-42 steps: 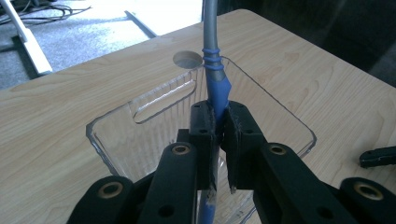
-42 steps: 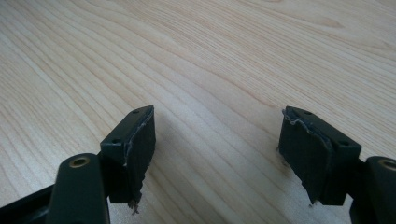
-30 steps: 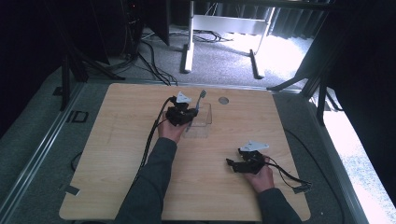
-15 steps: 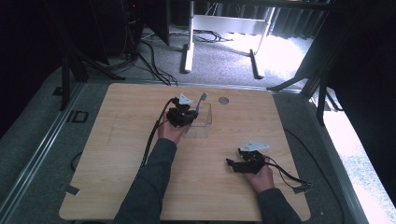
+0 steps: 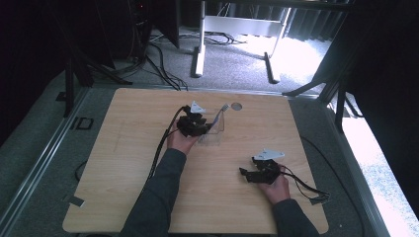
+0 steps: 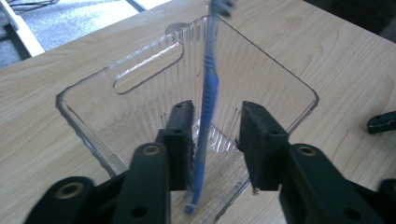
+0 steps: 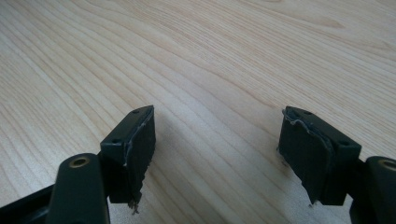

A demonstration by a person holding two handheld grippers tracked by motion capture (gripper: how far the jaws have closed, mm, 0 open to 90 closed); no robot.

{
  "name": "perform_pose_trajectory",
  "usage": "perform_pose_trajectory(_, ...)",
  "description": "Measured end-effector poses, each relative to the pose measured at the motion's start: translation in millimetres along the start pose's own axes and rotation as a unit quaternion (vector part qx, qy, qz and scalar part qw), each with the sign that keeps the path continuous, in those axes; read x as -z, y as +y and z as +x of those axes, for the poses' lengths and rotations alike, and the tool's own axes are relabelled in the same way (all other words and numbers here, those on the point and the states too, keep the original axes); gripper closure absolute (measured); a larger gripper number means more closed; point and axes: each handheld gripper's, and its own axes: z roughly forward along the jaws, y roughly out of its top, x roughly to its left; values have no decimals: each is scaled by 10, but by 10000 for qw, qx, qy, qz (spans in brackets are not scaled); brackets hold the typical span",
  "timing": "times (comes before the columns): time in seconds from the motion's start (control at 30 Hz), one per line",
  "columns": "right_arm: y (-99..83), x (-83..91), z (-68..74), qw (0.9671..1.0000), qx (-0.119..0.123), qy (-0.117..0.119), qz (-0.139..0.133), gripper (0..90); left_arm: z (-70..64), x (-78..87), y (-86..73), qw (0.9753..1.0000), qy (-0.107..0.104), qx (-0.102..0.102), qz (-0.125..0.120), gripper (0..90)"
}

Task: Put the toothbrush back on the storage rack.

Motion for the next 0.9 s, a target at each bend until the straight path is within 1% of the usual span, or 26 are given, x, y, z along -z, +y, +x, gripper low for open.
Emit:
perform_pose_trajectory(0.13, 0, 0, 0, 10000, 0, -1, -1, 269, 26, 75, -10, 9997, 8, 130, -191, 563)
perform_pose_trajectory(0.17, 0, 0, 0, 10000, 0, 0, 1, 269, 32, 92, -15, 9995, 44, 187, -239, 540)
perform_pose_trajectory(0.23, 0, 0, 0, 10000, -1, -2, -2, 269, 51, 125, -27, 9991, 166, 236, -298, 490)
perform_pose_trajectory(0.3, 0, 0, 0, 10000, 0, 0, 0, 269, 78, 158, -40, 9986, 263, 307, -340, 459)
perform_pose_trajectory(0.4, 0, 0, 0, 10000, 0, -2, -2, 269, 108, 217, -64, 9970, 453, 402, -486, 415)
perform_pose_trajectory(0.5, 0, 0, 0, 10000, -1, -1, -1, 269, 141, 274, -89, 9954, 598, 466, -591, 367)
perform_pose_trajectory(0.6, 0, 0, 1, 10000, -6, -1, -4, 269, 182, 331, -114, 9937, 671, 583, -686, 326)
perform_pose_trajectory(0.67, 0, 0, 0, 10000, -1, 0, 0, 269, 208, 360, -133, 9927, 747, 635, -696, 293)
perform_pose_trajectory(0.73, 0, 0, 1, 10000, -7, -2, -3, 269, 239, 385, -165, 9919, 823, 666, -705, 280)
perform_pose_trajectory(0.87, 0, 0, 1, 10000, -7, 0, -2, 269, 330, 423, -260, 9897, 986, 802, -659, 255)
perform_pose_trajectory(0.9, 0, 0, 0, 10000, -6, 2, -2, 269, 330, 423, -260, 9897, 986, 802, -659, 255)
